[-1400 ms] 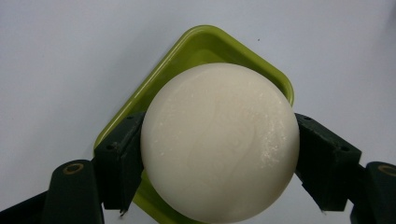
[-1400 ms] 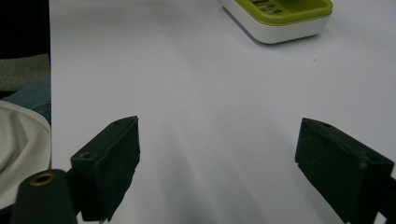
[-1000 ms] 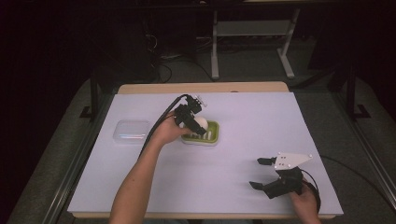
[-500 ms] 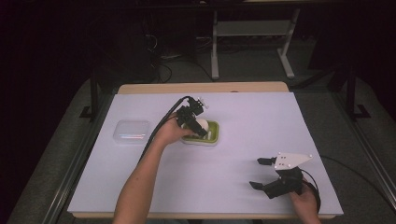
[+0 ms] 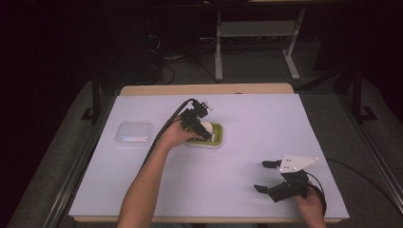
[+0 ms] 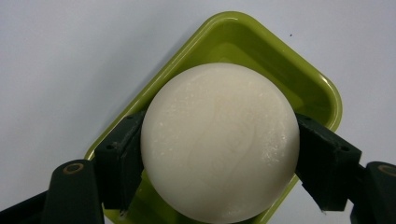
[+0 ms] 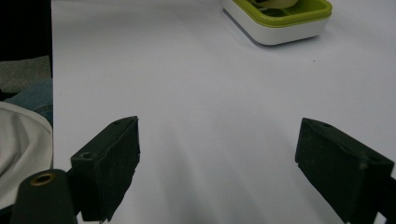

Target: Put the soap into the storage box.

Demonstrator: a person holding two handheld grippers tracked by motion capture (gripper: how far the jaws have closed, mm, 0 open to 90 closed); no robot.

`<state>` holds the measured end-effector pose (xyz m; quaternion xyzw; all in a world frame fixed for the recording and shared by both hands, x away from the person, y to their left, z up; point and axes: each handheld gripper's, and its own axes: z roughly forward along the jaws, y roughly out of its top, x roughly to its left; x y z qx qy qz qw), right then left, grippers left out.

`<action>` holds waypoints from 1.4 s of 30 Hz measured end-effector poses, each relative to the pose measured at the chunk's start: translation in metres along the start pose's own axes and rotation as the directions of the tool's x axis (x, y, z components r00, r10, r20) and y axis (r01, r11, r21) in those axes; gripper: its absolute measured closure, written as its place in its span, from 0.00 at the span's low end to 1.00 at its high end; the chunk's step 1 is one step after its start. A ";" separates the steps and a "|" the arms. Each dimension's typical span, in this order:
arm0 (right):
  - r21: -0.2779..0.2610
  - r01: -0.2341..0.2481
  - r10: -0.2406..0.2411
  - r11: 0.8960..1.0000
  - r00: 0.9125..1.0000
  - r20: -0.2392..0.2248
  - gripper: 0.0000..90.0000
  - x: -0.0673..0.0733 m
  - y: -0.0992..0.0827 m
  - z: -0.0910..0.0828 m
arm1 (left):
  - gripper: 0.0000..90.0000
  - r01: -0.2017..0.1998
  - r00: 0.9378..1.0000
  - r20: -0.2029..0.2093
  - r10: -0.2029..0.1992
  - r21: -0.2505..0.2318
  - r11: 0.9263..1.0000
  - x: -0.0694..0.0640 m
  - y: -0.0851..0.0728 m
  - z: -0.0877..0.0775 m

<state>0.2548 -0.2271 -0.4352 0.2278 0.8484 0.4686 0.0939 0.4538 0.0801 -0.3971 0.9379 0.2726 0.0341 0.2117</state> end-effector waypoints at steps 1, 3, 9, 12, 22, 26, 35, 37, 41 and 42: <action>-0.001 0.001 -0.001 1.000 1.000 0.000 0.15 0.000 0.000 0.000 | 0.28 0.001 1.000 0.002 -0.001 0.001 1.000 0.000 0.000 0.000; -0.001 0.000 0.000 1.000 1.000 0.000 0.15 0.000 0.000 0.000 | 0.28 0.010 1.000 0.005 -0.010 -0.003 1.000 -0.001 0.000 0.002; 0.000 0.001 -0.001 1.000 1.000 0.000 0.15 0.000 0.000 0.000 | 0.28 0.010 1.000 0.008 -0.010 0.008 1.000 0.000 0.000 0.005; 0.000 0.001 -0.001 1.000 1.000 0.000 0.15 0.000 0.000 0.000 | 0.28 0.013 1.000 0.012 -0.013 0.013 1.000 0.000 0.000 0.005; 0.001 -0.001 0.001 1.000 1.000 -0.002 0.15 0.000 0.000 0.000 | 0.28 0.018 1.000 0.005 -0.018 0.020 1.000 0.002 0.000 0.006; 0.002 0.000 0.000 1.000 1.000 -0.002 0.15 0.000 0.000 0.001 | 0.28 0.018 1.000 0.003 -0.018 0.021 1.000 0.001 0.001 0.007; 0.002 0.000 0.000 1.000 1.000 -0.001 0.15 0.000 0.000 0.000 | 0.27 0.016 1.000 -0.003 -0.016 0.032 0.999 0.001 0.001 0.009; 0.002 0.001 -0.001 1.000 1.000 -0.002 0.15 0.000 0.000 0.001 | 0.27 0.012 1.000 -0.004 -0.012 0.040 0.999 0.001 0.000 0.009; 0.004 0.005 -0.005 1.000 1.000 -0.004 0.15 0.000 0.000 0.001 | 0.27 0.011 1.000 -0.009 -0.010 0.038 0.999 0.000 0.000 0.009; 0.004 0.008 -0.008 1.000 1.000 -0.004 0.15 0.000 0.000 0.001 | 0.27 0.007 1.000 -0.012 -0.007 0.036 0.999 0.000 0.001 0.008</action>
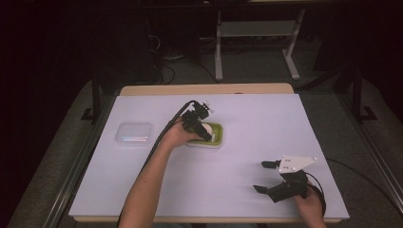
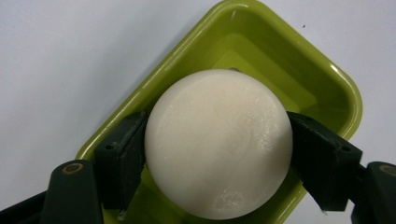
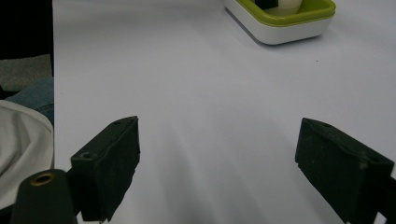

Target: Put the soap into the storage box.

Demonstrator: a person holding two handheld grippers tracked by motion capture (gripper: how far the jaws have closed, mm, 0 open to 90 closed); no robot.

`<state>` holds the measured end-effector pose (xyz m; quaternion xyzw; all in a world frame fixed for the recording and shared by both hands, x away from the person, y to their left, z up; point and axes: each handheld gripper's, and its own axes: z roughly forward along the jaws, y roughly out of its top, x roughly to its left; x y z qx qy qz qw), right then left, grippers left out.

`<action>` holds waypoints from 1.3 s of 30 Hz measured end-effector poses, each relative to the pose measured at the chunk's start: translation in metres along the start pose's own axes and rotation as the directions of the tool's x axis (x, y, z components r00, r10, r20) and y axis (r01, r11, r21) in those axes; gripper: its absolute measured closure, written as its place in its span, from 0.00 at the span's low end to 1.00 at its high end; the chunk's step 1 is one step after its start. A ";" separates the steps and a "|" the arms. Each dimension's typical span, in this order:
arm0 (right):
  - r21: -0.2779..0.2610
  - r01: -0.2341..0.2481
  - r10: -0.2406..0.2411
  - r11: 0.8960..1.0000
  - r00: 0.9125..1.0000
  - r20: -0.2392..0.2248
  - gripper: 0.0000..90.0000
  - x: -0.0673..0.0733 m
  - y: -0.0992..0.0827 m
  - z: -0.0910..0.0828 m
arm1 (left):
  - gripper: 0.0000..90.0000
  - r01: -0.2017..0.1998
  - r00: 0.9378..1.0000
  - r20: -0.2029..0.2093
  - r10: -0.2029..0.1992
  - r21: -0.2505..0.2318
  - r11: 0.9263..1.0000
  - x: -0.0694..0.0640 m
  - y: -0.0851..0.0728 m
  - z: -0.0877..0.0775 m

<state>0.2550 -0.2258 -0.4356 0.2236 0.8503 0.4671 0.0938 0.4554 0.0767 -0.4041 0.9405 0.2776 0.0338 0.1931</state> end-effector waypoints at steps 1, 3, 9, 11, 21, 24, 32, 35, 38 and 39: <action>0.000 0.001 -0.001 1.000 1.000 0.000 0.15 0.000 0.000 0.000 | 0.27 -0.003 1.000 -0.007 0.003 -0.001 1.000 -0.001 0.000 -0.001; 0.000 -0.001 0.001 1.000 1.000 -0.001 0.15 0.000 0.000 0.000 | 0.27 -0.006 1.000 -0.009 0.006 -0.004 1.000 -0.002 0.000 -0.001; 0.001 -0.001 0.001 1.000 1.000 0.000 0.15 0.001 0.000 0.001 | 0.27 -0.020 0.999 -0.027 0.020 -0.003 1.000 -0.004 0.000 -0.004; 0.001 0.000 0.000 1.000 1.000 0.001 0.15 0.001 0.000 0.001 | 0.27 -0.024 0.999 -0.032 0.023 -0.009 1.000 -0.005 0.000 -0.006; 0.003 0.000 0.000 1.000 1.000 0.005 0.15 0.000 0.000 -0.001 | 0.27 -0.022 0.999 -0.026 0.021 -0.063 0.998 -0.009 -0.002 -0.021; 0.005 -0.001 0.001 1.000 1.000 0.006 0.15 0.000 0.000 -0.001 | 0.27 -0.019 1.000 -0.023 0.017 -0.079 0.997 -0.009 -0.002 -0.023; 0.004 -0.002 0.002 1.000 1.000 0.014 0.15 -0.001 -0.001 -0.002 | 0.27 -0.035 0.999 -0.024 0.032 -0.120 0.992 -0.013 -0.007 -0.034; 0.003 -0.010 0.010 1.000 1.000 0.021 0.15 -0.002 -0.001 -0.002 | 0.27 -0.027 0.999 -0.022 0.024 -0.130 0.991 -0.011 -0.015 -0.040; 0.002 -0.014 0.014 1.000 1.000 0.025 0.15 -0.002 -0.001 -0.003 | 0.27 -0.021 1.000 -0.014 0.019 -0.141 0.990 -0.011 -0.019 -0.044; 0.003 -0.014 0.014 1.000 1.000 0.027 0.15 -0.002 -0.002 -0.003 | 0.27 -0.024 1.000 -0.014 0.023 -0.152 0.988 -0.011 -0.022 -0.046</action>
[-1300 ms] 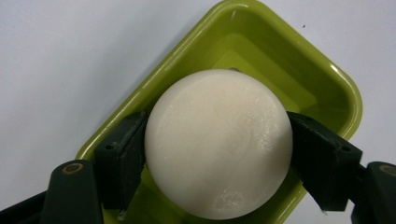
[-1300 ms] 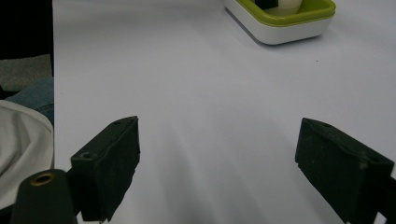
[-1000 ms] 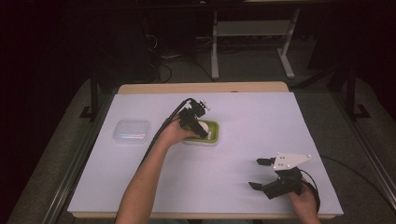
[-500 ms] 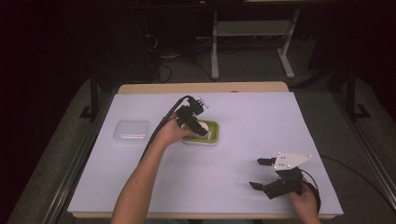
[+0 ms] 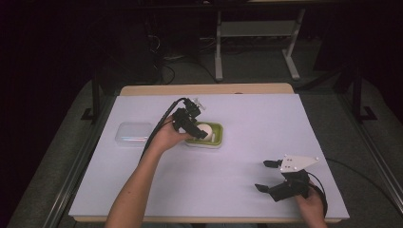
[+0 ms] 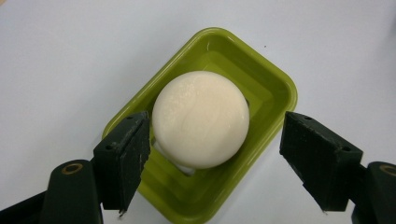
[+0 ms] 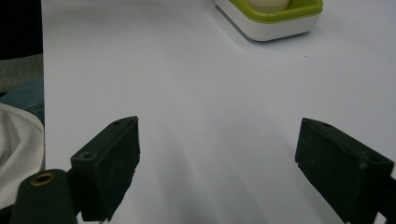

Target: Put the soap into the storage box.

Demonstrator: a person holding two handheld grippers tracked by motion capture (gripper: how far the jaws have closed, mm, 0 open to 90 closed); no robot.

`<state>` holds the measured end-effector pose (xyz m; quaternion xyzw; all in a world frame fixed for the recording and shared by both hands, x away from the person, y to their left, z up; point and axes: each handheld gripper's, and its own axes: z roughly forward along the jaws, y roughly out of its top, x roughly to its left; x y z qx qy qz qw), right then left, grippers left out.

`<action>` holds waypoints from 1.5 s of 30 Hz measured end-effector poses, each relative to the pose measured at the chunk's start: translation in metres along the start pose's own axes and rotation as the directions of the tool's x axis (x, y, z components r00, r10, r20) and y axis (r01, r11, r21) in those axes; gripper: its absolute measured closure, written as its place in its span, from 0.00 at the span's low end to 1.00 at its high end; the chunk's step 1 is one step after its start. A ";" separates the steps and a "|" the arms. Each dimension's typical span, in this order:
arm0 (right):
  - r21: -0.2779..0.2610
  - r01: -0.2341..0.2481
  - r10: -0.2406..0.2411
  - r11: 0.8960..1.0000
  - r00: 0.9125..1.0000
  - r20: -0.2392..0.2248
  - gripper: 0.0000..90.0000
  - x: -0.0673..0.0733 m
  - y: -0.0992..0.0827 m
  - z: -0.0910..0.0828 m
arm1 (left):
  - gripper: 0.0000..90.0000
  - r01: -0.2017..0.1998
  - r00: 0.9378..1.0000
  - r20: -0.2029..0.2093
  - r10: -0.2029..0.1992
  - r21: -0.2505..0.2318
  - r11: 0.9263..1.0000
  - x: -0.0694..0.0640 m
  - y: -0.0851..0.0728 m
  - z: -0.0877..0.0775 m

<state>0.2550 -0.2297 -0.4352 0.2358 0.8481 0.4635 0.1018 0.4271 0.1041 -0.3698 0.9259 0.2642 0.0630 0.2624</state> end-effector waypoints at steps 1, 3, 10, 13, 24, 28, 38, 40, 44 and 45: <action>0.003 -0.003 0.003 1.000 1.000 0.002 0.15 0.000 0.000 0.000 | 0.27 0.007 1.000 0.002 -0.007 -0.005 1.000 -0.001 -0.002 -0.001; 0.005 -0.001 0.001 1.000 1.000 0.005 0.15 -0.001 -0.001 0.000 | 0.26 -0.002 1.000 0.003 0.002 0.002 1.000 -0.001 -0.005 -0.003; 0.001 -0.012 0.012 1.000 1.000 0.018 0.15 -0.003 -0.002 -0.002 | 0.26 0.009 1.000 0.016 -0.008 -0.022 1.000 -0.003 -0.019 -0.010; 0.000 -0.016 0.016 1.000 1.000 0.020 0.15 -0.004 -0.003 -0.002 | 0.26 0.015 1.000 0.020 -0.015 -0.028 0.999 -0.005 -0.026 -0.012; 0.009 -0.021 0.020 1.000 0.999 0.034 0.15 -0.004 -0.003 -0.003 | 0.26 0.041 0.999 0.022 -0.039 -0.067 0.997 -0.008 -0.054 -0.027; 0.007 -0.028 0.028 1.000 0.999 0.041 0.15 -0.006 -0.004 -0.003 | 0.26 0.031 0.999 0.023 -0.029 -0.069 0.997 -0.010 -0.062 -0.032; -0.001 -0.047 0.047 0.999 0.998 0.050 0.15 -0.007 -0.007 -0.006 | 0.26 0.043 0.999 0.020 -0.041 -0.094 0.995 -0.015 -0.084 -0.040; 0.001 -0.048 0.048 0.999 0.997 0.052 0.15 -0.007 -0.007 -0.007 | 0.25 0.042 0.999 0.021 -0.040 -0.104 0.994 -0.017 -0.089 -0.041; 0.005 -0.048 0.048 0.999 0.997 0.052 0.15 -0.007 -0.007 -0.006 | 0.25 0.045 0.999 0.018 -0.044 -0.113 0.993 -0.019 -0.096 -0.043; 0.006 -0.049 0.048 0.999 0.997 0.054 0.15 -0.007 -0.007 -0.006 | 0.25 0.048 0.999 0.023 -0.046 -0.120 0.992 -0.020 -0.101 -0.045</action>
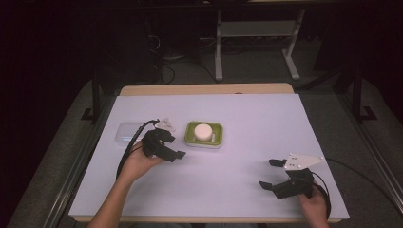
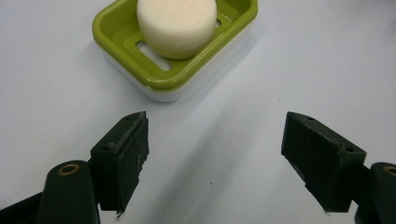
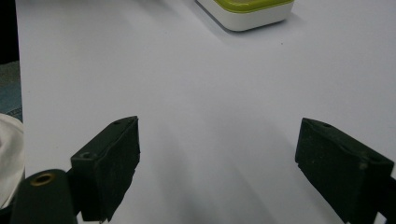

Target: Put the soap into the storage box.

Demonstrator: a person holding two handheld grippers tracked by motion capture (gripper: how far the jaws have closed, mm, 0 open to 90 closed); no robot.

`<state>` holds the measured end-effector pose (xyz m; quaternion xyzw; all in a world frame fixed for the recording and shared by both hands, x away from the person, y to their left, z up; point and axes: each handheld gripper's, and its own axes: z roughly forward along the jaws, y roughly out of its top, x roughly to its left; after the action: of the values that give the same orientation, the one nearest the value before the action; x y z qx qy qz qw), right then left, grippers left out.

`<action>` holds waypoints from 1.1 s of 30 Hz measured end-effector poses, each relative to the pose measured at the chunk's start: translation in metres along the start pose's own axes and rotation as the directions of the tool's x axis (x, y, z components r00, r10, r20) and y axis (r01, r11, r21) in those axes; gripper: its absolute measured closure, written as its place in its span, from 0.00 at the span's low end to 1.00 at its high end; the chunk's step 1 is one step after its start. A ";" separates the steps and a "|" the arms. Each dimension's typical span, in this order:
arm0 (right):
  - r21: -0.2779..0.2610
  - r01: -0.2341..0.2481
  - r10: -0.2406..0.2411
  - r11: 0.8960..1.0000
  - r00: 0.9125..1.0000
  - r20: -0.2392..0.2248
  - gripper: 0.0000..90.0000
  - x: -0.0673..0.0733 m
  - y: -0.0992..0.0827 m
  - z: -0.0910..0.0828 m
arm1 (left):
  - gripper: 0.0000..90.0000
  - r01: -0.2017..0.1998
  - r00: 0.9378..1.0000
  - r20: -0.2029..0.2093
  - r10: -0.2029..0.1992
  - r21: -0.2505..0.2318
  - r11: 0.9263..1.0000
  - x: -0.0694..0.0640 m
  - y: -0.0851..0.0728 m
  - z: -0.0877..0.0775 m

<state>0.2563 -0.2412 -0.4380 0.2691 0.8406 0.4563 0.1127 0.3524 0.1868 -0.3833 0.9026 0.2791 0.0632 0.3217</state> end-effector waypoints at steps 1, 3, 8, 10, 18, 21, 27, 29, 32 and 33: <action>0.001 0.000 0.000 1.000 1.000 0.001 0.15 0.000 0.000 0.000 | 0.25 -0.001 1.000 0.001 0.001 0.000 1.000 0.000 -0.001 -0.001; 0.002 0.000 0.000 1.000 1.000 0.003 0.15 0.000 0.000 0.000 | 0.26 -0.009 1.000 -0.004 0.009 0.001 1.000 -0.001 -0.004 -0.003; -0.001 -0.005 0.005 1.000 1.000 0.012 0.15 -0.002 -0.001 -0.002 | 0.26 -0.003 1.000 -0.009 0.003 -0.017 1.000 -0.003 -0.013 -0.010; -0.004 -0.012 0.012 1.000 1.000 0.016 0.15 -0.002 -0.002 -0.002 | 0.25 -0.002 1.000 -0.012 0.002 -0.020 1.000 -0.004 -0.018 -0.012; 0.002 -0.013 0.013 1.000 1.000 0.019 0.15 -0.002 -0.002 -0.002 | 0.25 0.019 0.999 -0.027 -0.020 -0.034 0.999 -0.008 -0.043 -0.021; 0.005 -0.011 0.011 1.000 1.000 0.020 0.15 -0.002 -0.002 -0.001 | 0.25 0.021 0.999 -0.038 -0.022 -0.041 0.999 -0.011 -0.052 -0.024; 0.008 -0.010 0.010 1.000 1.000 0.023 0.15 -0.001 -0.001 -0.002 | 0.25 0.015 0.998 -0.054 -0.017 -0.041 0.999 -0.017 -0.067 -0.029; 0.009 -0.011 0.011 1.000 1.000 0.024 0.15 -0.001 -0.001 -0.001 | 0.25 0.014 0.998 -0.058 -0.017 -0.047 0.999 -0.019 -0.072 -0.031; 0.009 -0.012 0.012 1.000 1.000 0.022 0.15 -0.001 -0.001 -0.002 | 0.24 0.033 0.998 -0.055 -0.037 -0.071 0.997 -0.024 -0.084 -0.032; 0.009 -0.012 0.012 1.000 1.000 0.021 0.15 0.000 -0.001 -0.002 | 0.24 0.048 0.998 -0.042 -0.052 -0.084 0.995 -0.025 -0.089 -0.032</action>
<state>0.2554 -0.2433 -0.4382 0.2796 0.8398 0.4502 0.1176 0.2806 0.2470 -0.4116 0.8796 0.3056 0.0865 0.3542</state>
